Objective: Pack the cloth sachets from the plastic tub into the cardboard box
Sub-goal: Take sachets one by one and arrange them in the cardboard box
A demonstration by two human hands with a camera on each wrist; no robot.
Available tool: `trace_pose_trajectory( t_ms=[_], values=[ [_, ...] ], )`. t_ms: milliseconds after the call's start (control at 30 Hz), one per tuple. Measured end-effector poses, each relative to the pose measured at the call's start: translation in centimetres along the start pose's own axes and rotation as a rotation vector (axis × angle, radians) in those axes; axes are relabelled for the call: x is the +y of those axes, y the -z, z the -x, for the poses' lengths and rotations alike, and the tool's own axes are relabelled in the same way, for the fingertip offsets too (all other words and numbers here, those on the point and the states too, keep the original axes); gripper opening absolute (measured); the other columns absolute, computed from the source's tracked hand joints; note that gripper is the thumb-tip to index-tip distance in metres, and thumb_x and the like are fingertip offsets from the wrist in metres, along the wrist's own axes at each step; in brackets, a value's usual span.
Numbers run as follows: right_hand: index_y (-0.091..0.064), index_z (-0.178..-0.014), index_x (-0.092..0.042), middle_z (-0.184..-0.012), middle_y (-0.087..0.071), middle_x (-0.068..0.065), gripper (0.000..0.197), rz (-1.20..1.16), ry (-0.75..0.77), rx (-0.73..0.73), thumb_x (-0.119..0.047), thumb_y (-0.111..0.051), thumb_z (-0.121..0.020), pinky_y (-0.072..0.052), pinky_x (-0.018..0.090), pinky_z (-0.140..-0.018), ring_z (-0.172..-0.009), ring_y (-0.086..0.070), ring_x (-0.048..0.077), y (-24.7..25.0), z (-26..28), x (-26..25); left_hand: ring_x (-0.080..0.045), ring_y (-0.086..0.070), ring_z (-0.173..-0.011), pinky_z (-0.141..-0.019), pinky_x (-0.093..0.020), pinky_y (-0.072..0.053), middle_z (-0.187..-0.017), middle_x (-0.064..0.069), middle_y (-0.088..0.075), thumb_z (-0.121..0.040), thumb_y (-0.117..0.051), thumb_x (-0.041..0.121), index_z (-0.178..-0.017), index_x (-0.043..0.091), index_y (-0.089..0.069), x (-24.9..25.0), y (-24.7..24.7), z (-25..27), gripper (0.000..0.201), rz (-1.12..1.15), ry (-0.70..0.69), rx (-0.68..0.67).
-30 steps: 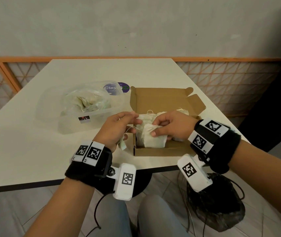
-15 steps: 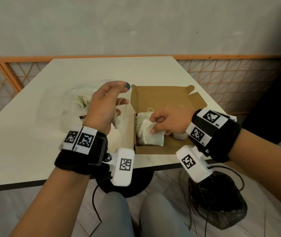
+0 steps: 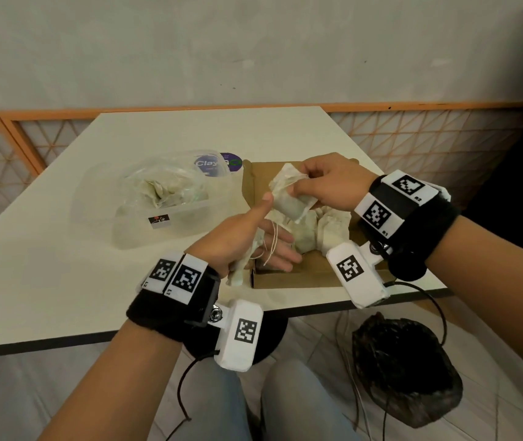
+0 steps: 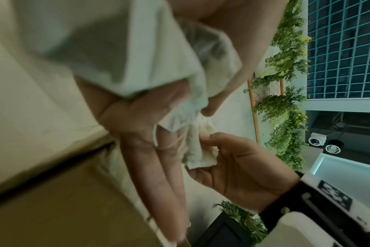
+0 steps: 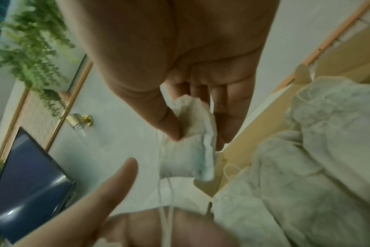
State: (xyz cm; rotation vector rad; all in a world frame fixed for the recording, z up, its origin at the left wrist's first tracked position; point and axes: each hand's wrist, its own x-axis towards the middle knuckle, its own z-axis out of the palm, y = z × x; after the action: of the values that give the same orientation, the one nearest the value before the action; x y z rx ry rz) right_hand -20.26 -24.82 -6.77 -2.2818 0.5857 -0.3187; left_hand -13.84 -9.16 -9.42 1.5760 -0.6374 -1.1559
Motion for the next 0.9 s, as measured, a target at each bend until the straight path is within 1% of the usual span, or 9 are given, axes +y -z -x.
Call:
trace_pose_trajectory(
  t_ms=[133,233,333,433,467,500,633,733,900],
  values=[
    [-0.065,-0.086,-0.009,-0.074,-0.066,0.008,0.019,0.200,-0.005,-0.043,-0.026,-0.064,-0.077,-0.053,0.044,-0.077,-0.077,-0.065,0.030,0.1,0.1,1.0,-0.022,-0.063,-0.049,-0.035,-0.008,-0.034,-0.087,-0.024,-0.070,-0.096,-0.013,0.057,-0.097,-0.009,-0.066,0.9,0.7,0.5,0.085,-0.165,-0.043,-0.055],
    [-0.060,-0.077,-0.018,-0.065,-0.056,-0.002,0.009,0.369,0.032,-0.160,-0.026,-0.062,-0.080,-0.047,0.036,-0.070,-0.069,-0.056,0.022,-0.4,1.2,1.2,-0.018,-0.061,-0.046,-0.032,-0.010,-0.031,-0.080,-0.016,-0.073,-0.096,-0.013,0.058,-0.087,0.001,-0.070,2.1,1.3,0.6,0.081,-0.120,-0.142,-0.053],
    [-0.046,-0.061,-0.021,-0.058,-0.043,-0.005,0.028,0.367,0.080,-0.331,-0.016,-0.061,-0.084,-0.033,0.024,-0.056,-0.055,-0.040,0.010,-1.8,2.4,0.9,-0.015,-0.060,-0.047,-0.031,-0.015,-0.026,-0.082,-0.014,-0.073,-0.097,-0.018,0.058,-0.082,0.009,-0.072,3.0,1.5,0.1,0.074,-0.037,-0.222,-0.003],
    [-0.058,-0.070,-0.020,-0.057,-0.041,-0.009,0.015,0.355,0.114,-0.402,-0.016,-0.064,-0.082,-0.031,0.021,-0.055,-0.054,-0.037,0.005,-3.1,2.4,1.2,-0.013,-0.055,-0.045,-0.032,-0.013,-0.029,-0.077,-0.010,-0.073,-0.099,-0.024,0.053,-0.085,0.009,-0.069,3.0,1.3,-0.8,0.064,0.032,-0.229,0.125],
    [-0.064,-0.079,-0.015,-0.057,-0.041,-0.009,0.003,0.349,0.127,-0.403,-0.016,-0.065,-0.082,-0.031,0.022,-0.055,-0.054,-0.038,0.005,-3.4,2.2,1.3,-0.012,-0.054,-0.043,-0.032,-0.013,-0.030,-0.073,-0.007,-0.072,-0.100,-0.027,0.051,-0.086,0.009,-0.067,2.6,1.4,-1.2,0.059,0.060,-0.214,0.174],
    [-0.066,-0.087,-0.012,-0.057,-0.042,-0.010,0.006,0.329,0.124,-0.396,-0.016,-0.066,-0.082,-0.032,0.022,-0.056,-0.054,-0.038,0.005,-3.7,2.0,1.4,-0.010,-0.053,-0.041,-0.032,-0.014,-0.029,-0.071,-0.003,-0.071,-0.100,-0.031,0.048,-0.087,0.011,-0.065,2.1,1.5,-1.6,0.053,0.076,-0.196,0.234],
    [-0.063,-0.088,-0.020,-0.067,-0.050,-0.009,0.011,0.311,0.103,-0.290,-0.027,-0.068,-0.081,-0.037,0.024,-0.066,-0.064,-0.046,0.008,-4.8,1.6,2.1,-0.011,-0.046,-0.052,-0.041,-0.021,-0.028,-0.075,0.003,-0.057,-0.093,-0.055,0.038,-0.087,0.018,-0.060,-0.5,2.3,-3.2,0.021,0.047,-0.110,0.488],
    [-0.064,-0.096,-0.018,-0.077,-0.054,-0.008,0.024,0.282,0.092,-0.259,-0.032,-0.071,-0.078,-0.039,0.023,-0.069,-0.072,-0.050,0.009,-5.3,1.5,2.7,-0.011,-0.042,-0.051,-0.039,-0.016,-0.030,-0.072,0.001,-0.050,-0.089,-0.062,0.021,-0.084,0.019,-0.056,-2.3,2.3,-3.8,0.007,0.112,-0.072,0.518],
    [-0.066,-0.089,-0.019,-0.075,-0.057,-0.004,0.020,0.141,0.074,-0.201,-0.031,-0.074,-0.076,-0.043,0.027,-0.073,-0.069,-0.051,0.009,-4.6,1.5,2.6,-0.011,-0.044,-0.046,-0.033,-0.012,-0.032,-0.074,-0.003,-0.056,-0.088,-0.060,0.006,-0.088,0.017,-0.057,-3.8,1.9,-4.4,0.011,0.218,-0.045,0.505]
  ],
)
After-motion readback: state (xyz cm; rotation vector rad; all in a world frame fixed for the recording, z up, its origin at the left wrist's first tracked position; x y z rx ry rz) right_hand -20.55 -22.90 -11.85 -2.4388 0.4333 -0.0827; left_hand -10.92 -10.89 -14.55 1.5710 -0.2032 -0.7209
